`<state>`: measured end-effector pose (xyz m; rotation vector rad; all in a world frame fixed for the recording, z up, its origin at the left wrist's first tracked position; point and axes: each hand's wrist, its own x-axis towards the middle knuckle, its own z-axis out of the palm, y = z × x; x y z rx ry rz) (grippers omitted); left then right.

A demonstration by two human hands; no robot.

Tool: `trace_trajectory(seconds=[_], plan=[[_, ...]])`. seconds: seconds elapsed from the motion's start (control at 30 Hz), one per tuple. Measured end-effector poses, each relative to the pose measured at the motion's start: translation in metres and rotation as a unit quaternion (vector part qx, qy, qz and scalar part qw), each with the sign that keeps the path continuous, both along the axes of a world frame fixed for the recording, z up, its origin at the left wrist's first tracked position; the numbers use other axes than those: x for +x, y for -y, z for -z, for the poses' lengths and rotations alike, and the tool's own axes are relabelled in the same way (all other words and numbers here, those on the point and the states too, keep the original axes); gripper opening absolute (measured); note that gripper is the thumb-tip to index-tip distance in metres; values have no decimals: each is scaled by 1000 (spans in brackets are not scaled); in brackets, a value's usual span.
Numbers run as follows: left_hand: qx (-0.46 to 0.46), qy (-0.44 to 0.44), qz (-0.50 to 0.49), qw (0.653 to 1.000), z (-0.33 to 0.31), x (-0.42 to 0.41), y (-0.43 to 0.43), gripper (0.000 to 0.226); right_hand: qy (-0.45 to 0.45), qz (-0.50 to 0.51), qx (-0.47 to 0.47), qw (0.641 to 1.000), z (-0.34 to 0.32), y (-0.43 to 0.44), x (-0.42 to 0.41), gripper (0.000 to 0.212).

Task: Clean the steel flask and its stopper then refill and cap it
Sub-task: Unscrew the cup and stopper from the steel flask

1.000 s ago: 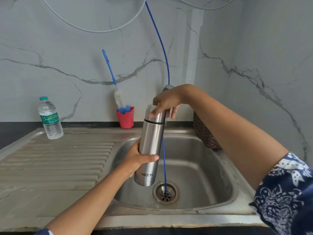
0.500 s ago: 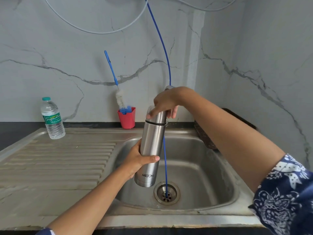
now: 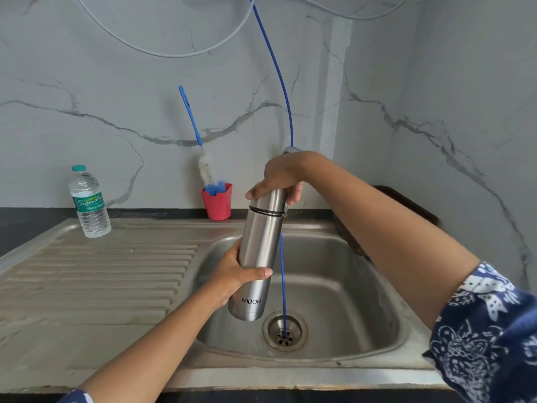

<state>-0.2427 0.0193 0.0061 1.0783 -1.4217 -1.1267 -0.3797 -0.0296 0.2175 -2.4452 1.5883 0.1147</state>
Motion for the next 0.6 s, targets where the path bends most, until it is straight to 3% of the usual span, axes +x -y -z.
trace_trajectory(seconds=[0.07,0.13,0.23,0.33,0.43,0.6], plan=[[0,2,-1,1000,0,1,1,87,48,-42,83,995,-6,1,-11,53],[0,2,1,1000,0,2,1,86,78,-75,144,984,-14,-1,-25,69],[-1,2,-2,1000,0,1,1,85,91,-40,118,988,-15,-2,-27,80],[-4,1,-6,1000,0,0,0,83,6,48,73,996,-10,-8,-10,85],[-3,1,-10,1000,-1,1,-1,84,-58,43,15,997,1,-6,3,71],[-7,-16,-18,1000,-7,3,-4,81,32,-39,49,998,-5,3,-2,54]])
